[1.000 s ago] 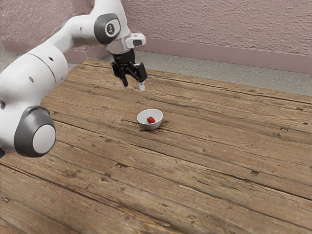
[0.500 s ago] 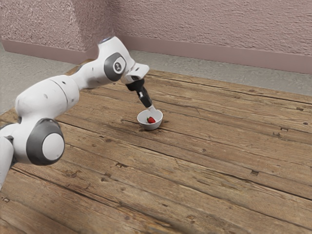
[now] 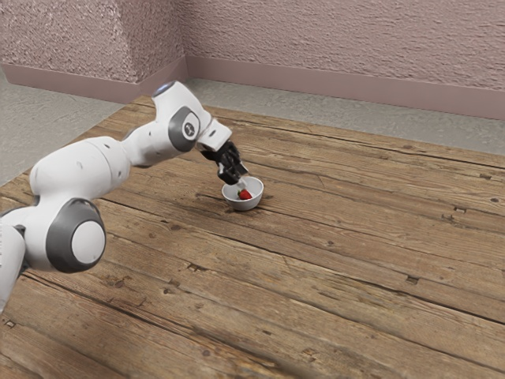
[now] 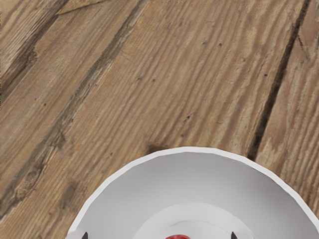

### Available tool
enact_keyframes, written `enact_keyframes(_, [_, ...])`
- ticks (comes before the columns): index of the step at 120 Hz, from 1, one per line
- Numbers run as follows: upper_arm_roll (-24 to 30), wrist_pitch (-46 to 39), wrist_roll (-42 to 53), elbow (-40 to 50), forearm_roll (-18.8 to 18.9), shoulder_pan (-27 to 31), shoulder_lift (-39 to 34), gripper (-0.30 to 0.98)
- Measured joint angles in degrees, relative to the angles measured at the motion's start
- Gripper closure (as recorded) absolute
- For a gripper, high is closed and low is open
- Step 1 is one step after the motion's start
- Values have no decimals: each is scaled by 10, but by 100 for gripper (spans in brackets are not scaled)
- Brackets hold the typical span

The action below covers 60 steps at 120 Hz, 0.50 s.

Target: Take strawberry from the bowl

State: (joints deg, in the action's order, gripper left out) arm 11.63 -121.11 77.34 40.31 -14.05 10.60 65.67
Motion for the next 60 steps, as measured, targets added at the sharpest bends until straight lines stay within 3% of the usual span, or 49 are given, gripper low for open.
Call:
enact_keyframes(34, [-18,0,64,32,-95,10,1,35])
enact_keyframes(60, [-22,0,96,31,-134,11,12,35])
